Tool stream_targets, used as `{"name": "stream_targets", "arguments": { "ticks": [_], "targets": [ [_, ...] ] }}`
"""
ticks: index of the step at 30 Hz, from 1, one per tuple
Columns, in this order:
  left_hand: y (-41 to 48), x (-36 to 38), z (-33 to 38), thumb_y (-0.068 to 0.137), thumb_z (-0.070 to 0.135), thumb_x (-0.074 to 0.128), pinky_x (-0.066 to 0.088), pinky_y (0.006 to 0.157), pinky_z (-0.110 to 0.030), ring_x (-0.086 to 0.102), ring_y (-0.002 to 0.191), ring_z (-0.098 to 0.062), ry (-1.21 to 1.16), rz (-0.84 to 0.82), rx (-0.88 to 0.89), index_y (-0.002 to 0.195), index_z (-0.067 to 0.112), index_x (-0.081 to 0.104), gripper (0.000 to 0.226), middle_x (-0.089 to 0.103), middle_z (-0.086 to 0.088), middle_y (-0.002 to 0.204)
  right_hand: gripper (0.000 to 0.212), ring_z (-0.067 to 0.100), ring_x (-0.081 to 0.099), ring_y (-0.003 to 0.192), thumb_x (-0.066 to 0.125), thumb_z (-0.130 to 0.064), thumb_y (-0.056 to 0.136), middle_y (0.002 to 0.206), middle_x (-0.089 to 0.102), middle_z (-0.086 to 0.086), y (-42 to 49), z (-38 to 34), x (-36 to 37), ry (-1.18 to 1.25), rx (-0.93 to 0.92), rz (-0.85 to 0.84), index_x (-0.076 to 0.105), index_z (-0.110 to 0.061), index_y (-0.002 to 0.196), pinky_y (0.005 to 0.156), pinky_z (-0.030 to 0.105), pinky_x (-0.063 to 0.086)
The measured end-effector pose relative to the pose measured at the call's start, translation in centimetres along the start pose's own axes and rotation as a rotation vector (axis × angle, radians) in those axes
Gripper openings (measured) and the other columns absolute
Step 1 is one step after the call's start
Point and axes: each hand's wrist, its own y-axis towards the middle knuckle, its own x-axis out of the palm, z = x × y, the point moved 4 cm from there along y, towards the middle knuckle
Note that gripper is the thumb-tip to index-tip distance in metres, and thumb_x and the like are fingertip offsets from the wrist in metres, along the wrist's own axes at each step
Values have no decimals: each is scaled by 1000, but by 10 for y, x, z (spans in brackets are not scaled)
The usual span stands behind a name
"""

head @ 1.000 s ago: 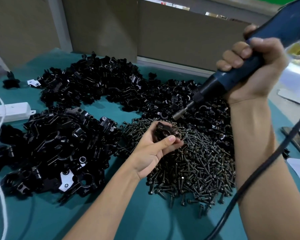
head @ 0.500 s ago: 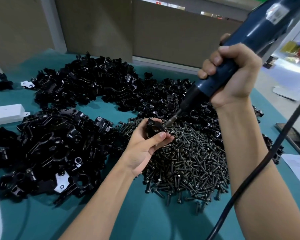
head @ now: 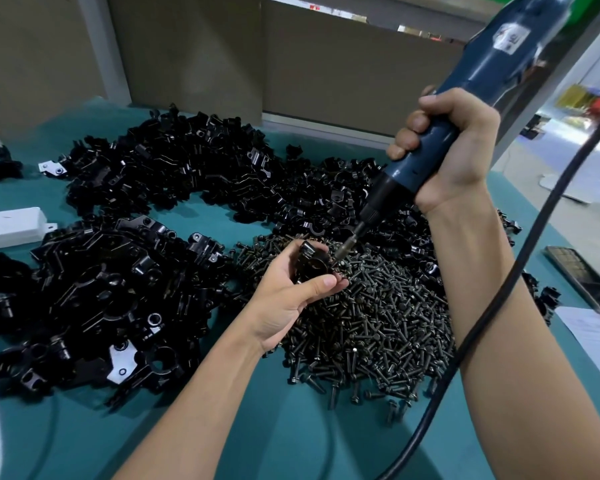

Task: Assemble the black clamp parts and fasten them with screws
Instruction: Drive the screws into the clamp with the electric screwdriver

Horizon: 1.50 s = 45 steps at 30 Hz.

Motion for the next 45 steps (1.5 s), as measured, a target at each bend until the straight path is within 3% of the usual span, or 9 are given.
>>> {"name": "stream_targets", "arguments": {
  "ticks": [9,17,27,30,34,39,45],
  "targets": [
    [1,-1,1,73,-2,71,59,83,-30,73,84,-21,-55,-24,12,110,7,58,40,71,-5,82,9,12,37,44,51,-7,73,55,43,-3,0,2,-1,13,11,19,47,-15,76,46,22,36],
    [1,-1,1,73,-3,72,59,83,-32,72,84,-24,-74,-43,22,106,9,58,38,65,-11,89,10,12,36,43,52,-8,69,54,43,-3,-2,0,9,-6,20,-13,47,-14,75,44,22,35],
    [-1,-1,1,84,-4,67,60,87,-38,72,79,-18,20,-151,-5,115,8,51,38,70,-3,77,8,11,35,43,46,-8,75,53,41,-5,-4,-3,14,23,61,-159,51,-13,81,44,21,33],
    [-1,-4,0,86,-6,63,59,87,-37,73,80,-18,16,-146,-10,117,7,49,36,70,-3,78,8,10,35,42,45,-9,75,52,41,-5,-3,-3,13,56,63,-142,50,-13,80,44,21,33],
    [-1,-4,-1,80,1,72,58,92,-42,73,81,-19,27,-151,-17,116,8,51,42,71,-3,80,8,11,35,41,46,-7,75,52,41,-4,-6,1,13,25,59,-120,48,-14,78,44,20,33],
    [1,-4,-1,78,-1,71,59,83,-34,72,80,-18,15,-110,-9,113,8,53,40,71,-1,80,10,12,34,41,50,-9,69,52,40,-3,-5,-1,12,32,54,-71,48,-14,76,43,21,33],
    [0,-4,1,70,5,78,60,82,-35,72,80,-19,-22,-86,3,111,7,55,47,70,-2,80,11,12,34,42,51,-8,68,53,40,-3,-6,1,11,20,31,-44,47,-15,76,44,21,33]
  ]
}}
